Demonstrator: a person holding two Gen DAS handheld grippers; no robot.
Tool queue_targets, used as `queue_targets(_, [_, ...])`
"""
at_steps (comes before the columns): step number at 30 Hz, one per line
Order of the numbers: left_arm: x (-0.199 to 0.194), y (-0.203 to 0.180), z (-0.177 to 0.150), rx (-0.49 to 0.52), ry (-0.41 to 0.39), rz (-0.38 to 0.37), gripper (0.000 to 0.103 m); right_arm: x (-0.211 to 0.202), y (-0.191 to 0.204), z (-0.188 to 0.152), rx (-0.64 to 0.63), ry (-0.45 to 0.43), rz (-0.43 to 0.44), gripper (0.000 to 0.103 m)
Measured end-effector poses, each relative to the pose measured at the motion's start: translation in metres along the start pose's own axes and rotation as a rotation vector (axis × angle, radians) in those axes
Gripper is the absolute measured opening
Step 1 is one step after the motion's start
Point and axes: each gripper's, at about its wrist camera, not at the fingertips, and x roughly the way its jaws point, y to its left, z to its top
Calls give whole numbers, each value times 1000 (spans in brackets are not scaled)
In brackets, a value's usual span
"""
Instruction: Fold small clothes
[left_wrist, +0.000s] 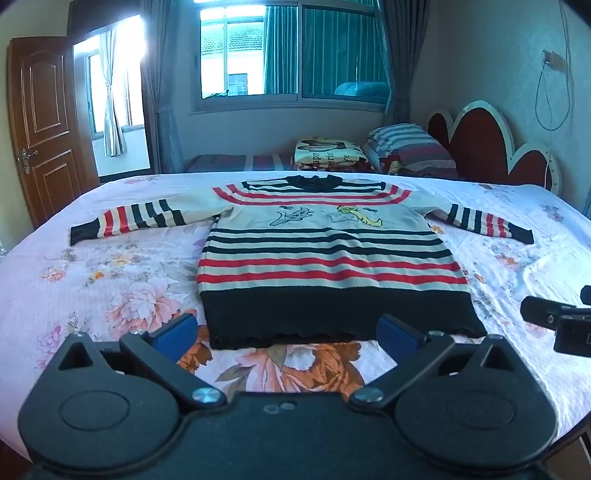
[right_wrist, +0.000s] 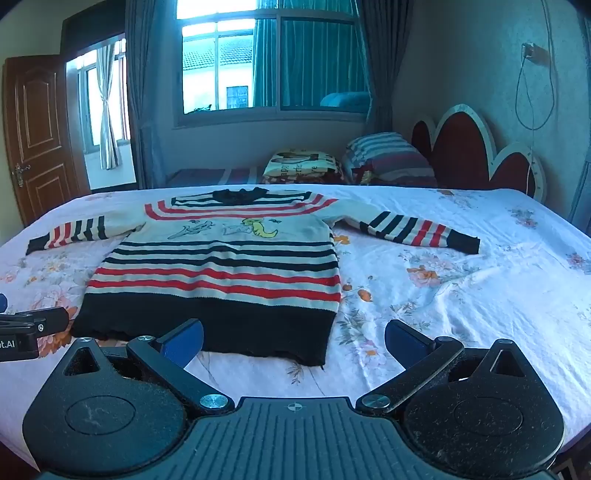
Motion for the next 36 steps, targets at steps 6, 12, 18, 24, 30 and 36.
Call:
queue_targets(6, [3,0,-8,-9,18,-17,102,0,2,-1,9,2,13,103])
queue_targets(12, [4,-2,-13,2,15,-24,102,-2,-1,-3,0,5,9,103])
queue_targets(18, [5,-2,-21,4,8,-29,102,1,-2,-4,-5,7,5,103])
queue_targets(24, [-3,-7,-6,2,17,-27,102,-3,1,-2,-9,1,7,103])
queue_targets(30, [-2,-7,-6,-2,20,-23,102,-2,3,0,-15,-1,10,103])
queue_targets(36, [-2,-4,-6,-5,21,-22,102,0,5,2,-16,0,11,103])
